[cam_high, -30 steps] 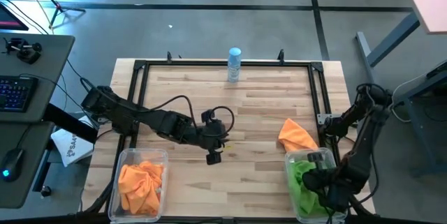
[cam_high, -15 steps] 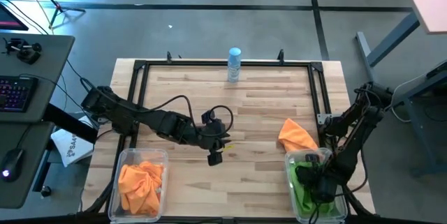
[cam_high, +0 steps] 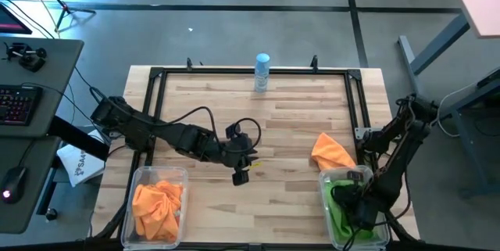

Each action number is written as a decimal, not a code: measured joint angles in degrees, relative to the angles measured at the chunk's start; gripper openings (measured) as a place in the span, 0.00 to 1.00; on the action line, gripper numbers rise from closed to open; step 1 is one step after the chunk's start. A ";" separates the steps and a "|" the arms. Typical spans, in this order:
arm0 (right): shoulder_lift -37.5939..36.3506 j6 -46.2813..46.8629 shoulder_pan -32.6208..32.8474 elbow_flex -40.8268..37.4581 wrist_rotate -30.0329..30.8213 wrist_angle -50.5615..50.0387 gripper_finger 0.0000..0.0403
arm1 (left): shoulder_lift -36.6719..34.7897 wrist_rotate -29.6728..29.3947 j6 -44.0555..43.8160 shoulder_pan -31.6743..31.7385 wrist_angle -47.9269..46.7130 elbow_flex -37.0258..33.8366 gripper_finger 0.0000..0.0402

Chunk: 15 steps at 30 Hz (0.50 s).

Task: Sort microfiber towel by color & place in baskets
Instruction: Put the green microfiber cloth into the right transparent bin, then put the orange microfiber cloth into the left transparent bin

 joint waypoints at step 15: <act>-0.04 0.81 0.50 24.21 1.71 -24.04 0.39 | -0.27 0.05 7.31 3.03 -2.20 0.02 0.18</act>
